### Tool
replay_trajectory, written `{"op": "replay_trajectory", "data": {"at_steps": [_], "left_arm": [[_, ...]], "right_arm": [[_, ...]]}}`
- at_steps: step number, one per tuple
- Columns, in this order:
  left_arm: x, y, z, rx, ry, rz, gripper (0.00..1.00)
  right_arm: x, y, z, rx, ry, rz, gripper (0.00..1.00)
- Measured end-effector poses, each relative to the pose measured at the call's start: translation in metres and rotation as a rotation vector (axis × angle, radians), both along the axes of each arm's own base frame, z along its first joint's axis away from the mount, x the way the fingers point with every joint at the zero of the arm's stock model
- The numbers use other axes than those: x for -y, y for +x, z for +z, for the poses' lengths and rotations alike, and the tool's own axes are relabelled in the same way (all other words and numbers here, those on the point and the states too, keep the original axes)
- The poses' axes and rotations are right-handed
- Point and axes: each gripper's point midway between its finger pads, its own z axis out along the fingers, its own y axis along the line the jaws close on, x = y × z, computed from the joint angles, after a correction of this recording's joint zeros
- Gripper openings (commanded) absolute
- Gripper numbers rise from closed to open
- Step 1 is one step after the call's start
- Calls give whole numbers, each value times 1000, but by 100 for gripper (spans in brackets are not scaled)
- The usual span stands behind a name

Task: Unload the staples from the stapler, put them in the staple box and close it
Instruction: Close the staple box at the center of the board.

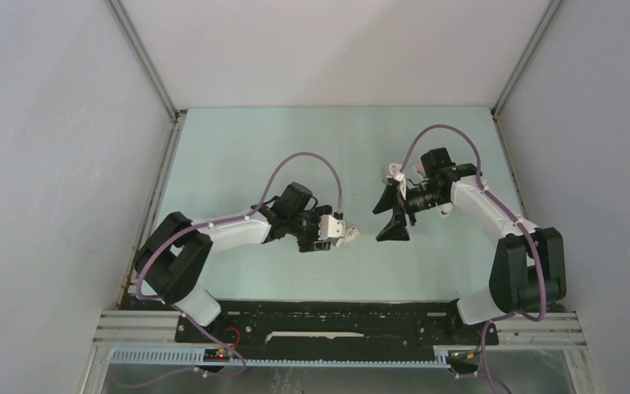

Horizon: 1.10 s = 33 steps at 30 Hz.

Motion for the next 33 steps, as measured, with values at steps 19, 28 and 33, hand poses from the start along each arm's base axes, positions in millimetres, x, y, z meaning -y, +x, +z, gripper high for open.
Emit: {"op": "replay_trajectory", "data": {"at_steps": [19, 28, 33], "left_arm": [[8, 13, -16, -81, 116, 15, 71], [18, 10, -18, -99, 140, 1, 55], [19, 6, -20, -124, 151, 6, 40]], "right_arm": [[12, 5, -1, -25, 22, -52, 99], [17, 6, 0, -33, 33, -74, 99], [19, 7, 0, -32, 34, -80, 99]]}}
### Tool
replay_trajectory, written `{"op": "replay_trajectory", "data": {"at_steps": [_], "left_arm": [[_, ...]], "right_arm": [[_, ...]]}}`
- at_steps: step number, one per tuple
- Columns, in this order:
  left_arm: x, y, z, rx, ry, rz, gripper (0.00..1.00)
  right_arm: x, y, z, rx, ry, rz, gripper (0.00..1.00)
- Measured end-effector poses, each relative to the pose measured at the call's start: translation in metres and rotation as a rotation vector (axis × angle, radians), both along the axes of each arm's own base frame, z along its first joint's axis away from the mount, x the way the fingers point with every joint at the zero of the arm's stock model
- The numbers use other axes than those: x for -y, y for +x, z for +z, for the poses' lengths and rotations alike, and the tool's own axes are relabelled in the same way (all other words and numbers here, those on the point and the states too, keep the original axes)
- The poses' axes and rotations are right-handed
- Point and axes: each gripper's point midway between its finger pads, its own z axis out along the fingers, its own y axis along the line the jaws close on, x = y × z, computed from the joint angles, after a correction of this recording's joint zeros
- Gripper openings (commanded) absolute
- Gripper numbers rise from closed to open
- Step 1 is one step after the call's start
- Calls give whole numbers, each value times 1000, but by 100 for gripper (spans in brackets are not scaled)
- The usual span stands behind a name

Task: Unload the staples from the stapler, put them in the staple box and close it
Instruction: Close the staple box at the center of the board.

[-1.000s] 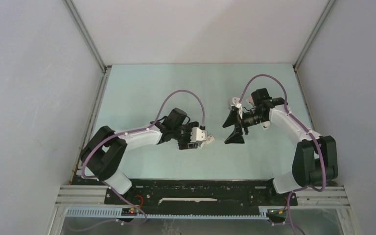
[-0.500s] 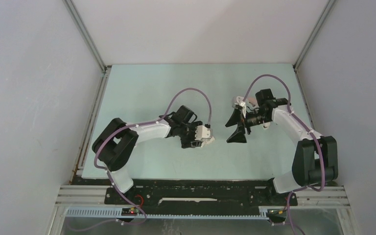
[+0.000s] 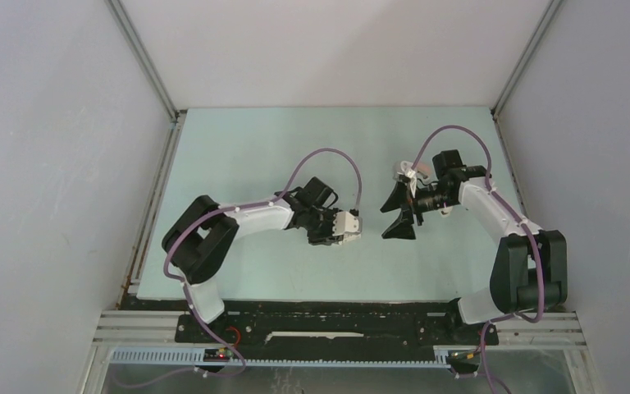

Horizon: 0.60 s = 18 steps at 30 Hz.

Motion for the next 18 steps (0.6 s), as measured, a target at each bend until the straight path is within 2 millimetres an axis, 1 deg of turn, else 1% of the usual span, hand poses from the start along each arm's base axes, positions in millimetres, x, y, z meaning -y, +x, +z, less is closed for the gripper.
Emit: {"op": "replay_trajectory", "data": {"at_steps": [3, 7, 13, 18], "left_arm": [[0, -2, -1, -9, 6, 13, 37], [1, -2, -1, -16, 10, 46, 38], [0, -3, -1, -17, -4, 129, 45], [-3, -5, 0, -31, -29, 217, 53]], "right_arm": [[0, 0, 0, 3, -1, 0, 99], [2, 0, -3, 22, -14, 8, 100], [10, 3, -13, 159, -79, 69, 100], [11, 2, -27, 279, -165, 178, 100]]}}
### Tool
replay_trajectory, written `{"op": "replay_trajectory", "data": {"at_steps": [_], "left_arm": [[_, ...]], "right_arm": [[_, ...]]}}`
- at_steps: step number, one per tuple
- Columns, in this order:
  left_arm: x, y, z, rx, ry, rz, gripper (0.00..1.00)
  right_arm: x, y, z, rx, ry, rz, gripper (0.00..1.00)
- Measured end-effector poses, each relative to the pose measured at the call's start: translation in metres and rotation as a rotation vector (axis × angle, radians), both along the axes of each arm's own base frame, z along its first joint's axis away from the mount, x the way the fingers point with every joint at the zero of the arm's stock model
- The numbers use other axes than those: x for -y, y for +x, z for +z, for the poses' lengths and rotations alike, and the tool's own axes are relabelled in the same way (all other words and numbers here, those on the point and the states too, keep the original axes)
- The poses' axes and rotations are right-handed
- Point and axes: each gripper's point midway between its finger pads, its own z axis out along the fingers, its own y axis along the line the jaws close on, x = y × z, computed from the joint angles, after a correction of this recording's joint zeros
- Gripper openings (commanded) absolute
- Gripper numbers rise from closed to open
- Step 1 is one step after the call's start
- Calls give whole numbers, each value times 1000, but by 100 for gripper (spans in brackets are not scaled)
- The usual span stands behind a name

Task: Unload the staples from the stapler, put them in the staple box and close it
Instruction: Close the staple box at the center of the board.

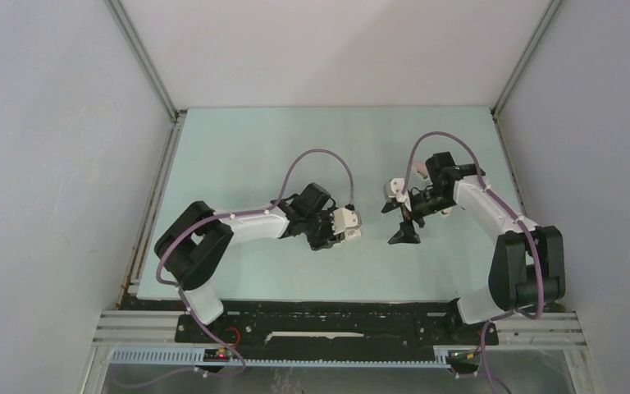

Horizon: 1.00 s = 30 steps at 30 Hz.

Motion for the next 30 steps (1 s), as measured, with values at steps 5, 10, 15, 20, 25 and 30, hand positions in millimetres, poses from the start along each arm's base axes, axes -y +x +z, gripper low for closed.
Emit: {"op": "replay_trajectory", "data": {"at_steps": [5, 10, 15, 20, 25, 30], "left_arm": [[-1, -1, 0, -15, -39, 102, 63], [-6, -1, 0, -11, -86, 211, 66], [-19, -5, 2, 47, -180, 310, 65], [-22, -9, 3, 98, -270, 316, 65], [-5, 1, 13, 139, -353, 288, 63], [4, 1, 9, 131, -384, 250, 60]], "right_arm": [[-11, 5, -12, 51, -54, 105, 100], [-23, 1, -26, 43, -92, 168, 100], [-37, 3, -37, 17, -127, 168, 100], [-50, 10, -52, 21, -205, 154, 100], [-59, 23, -67, 57, -258, 135, 99], [-67, 41, -76, 61, -291, 117, 99]]}}
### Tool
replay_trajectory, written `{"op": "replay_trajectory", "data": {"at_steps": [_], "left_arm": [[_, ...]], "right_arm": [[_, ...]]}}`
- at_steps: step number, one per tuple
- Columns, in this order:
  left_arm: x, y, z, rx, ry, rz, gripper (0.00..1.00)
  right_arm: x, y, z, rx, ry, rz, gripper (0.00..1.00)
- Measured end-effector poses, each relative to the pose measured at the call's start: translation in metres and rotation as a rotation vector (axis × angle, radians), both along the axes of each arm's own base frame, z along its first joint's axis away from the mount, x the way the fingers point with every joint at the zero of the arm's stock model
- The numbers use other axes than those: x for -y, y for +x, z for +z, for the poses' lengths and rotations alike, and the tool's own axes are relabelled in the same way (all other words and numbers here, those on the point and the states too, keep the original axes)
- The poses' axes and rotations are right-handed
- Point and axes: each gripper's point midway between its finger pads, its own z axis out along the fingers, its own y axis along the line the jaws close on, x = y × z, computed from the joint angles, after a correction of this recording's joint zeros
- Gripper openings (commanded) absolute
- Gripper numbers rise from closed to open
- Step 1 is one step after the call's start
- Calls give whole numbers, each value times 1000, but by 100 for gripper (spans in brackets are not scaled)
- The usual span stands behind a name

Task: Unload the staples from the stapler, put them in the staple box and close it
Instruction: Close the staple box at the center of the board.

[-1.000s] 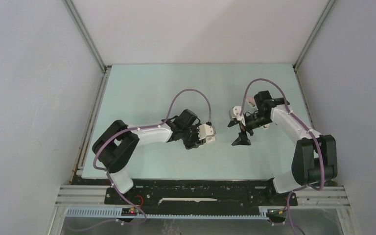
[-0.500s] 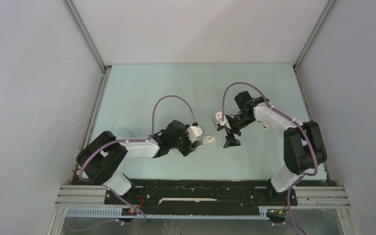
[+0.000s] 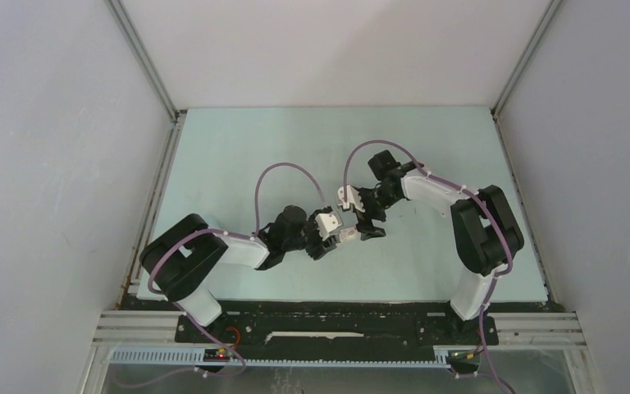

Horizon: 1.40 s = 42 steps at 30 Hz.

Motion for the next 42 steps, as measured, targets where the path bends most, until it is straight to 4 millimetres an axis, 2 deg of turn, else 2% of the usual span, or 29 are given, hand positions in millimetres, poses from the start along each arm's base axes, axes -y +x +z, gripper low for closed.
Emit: {"op": "replay_trajectory", "data": {"at_steps": [7, 15, 21, 27, 42], "left_arm": [[-3, -9, -7, -14, -21, -30, 58], [-7, -12, -10, -10, -57, -24, 55], [-8, -11, -10, -12, -78, 3, 55], [-10, -8, -10, -28, -117, 56, 54], [-10, -3, -10, -42, -180, 127, 48]], "right_arm": [[-4, 9, -4, 9, -24, 1, 98], [-7, 5, -3, 6, -29, 25, 96], [-12, -6, -6, -15, -63, 31, 88], [-9, -6, -14, -53, -112, -43, 78], [-5, 1, -18, -71, -132, -128, 79]]}}
